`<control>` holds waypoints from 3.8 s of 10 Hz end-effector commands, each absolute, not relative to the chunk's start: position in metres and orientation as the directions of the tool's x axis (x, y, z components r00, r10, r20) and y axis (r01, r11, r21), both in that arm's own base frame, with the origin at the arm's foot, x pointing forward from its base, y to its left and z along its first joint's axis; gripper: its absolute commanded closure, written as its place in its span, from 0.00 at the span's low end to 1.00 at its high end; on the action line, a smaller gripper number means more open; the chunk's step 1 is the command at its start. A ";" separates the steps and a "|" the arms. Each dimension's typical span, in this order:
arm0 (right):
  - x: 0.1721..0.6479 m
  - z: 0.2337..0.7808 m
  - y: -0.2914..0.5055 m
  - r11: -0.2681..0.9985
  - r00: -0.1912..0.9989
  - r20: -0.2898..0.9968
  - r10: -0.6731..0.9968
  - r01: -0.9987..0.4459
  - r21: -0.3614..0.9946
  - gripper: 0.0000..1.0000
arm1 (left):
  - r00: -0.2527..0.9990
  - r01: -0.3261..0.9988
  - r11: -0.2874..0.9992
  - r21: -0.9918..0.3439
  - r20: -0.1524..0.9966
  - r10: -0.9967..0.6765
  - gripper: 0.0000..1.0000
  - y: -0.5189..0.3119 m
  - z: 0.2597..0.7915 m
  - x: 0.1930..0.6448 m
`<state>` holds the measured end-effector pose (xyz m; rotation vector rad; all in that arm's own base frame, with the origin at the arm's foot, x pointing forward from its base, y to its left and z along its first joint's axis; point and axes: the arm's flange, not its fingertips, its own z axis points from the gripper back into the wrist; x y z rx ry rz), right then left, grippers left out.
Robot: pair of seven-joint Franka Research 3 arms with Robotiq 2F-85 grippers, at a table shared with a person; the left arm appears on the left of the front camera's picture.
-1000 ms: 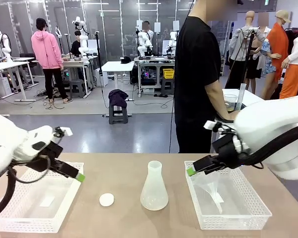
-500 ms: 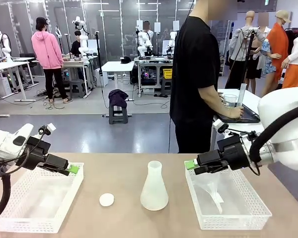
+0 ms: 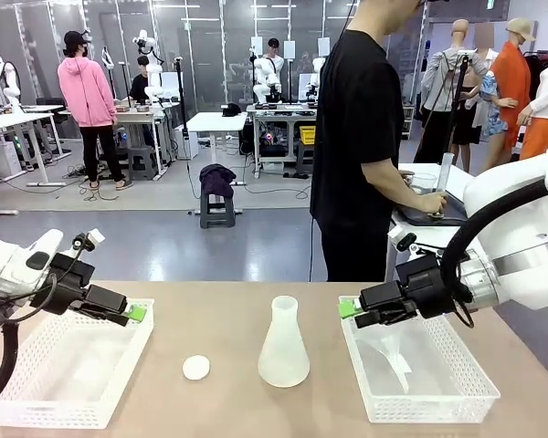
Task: Prepare the solutions needed for the experiment.
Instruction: Pick up the Plastic Funnel and insert it into the Big flask.
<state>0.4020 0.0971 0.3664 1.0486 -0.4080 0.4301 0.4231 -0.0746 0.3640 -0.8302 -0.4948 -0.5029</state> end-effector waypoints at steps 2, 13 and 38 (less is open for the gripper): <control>0.417 0.366 0.086 0.288 0.878 0.475 0.062 -0.471 0.834 0.00 | 0.814 0.575 0.289 -0.766 0.570 -0.109 0.00 -0.063 0.366 0.443; 0.399 0.392 0.064 -0.101 0.797 0.601 0.064 -0.594 0.798 0.00 | 0.938 0.346 -0.008 -0.938 0.346 -0.027 0.00 -0.055 0.394 0.424; 0.502 0.482 0.029 0.330 0.329 0.640 0.694 -0.936 0.122 0.00 | 0.932 0.356 -0.008 -0.934 0.356 -0.062 0.00 -0.052 0.393 0.422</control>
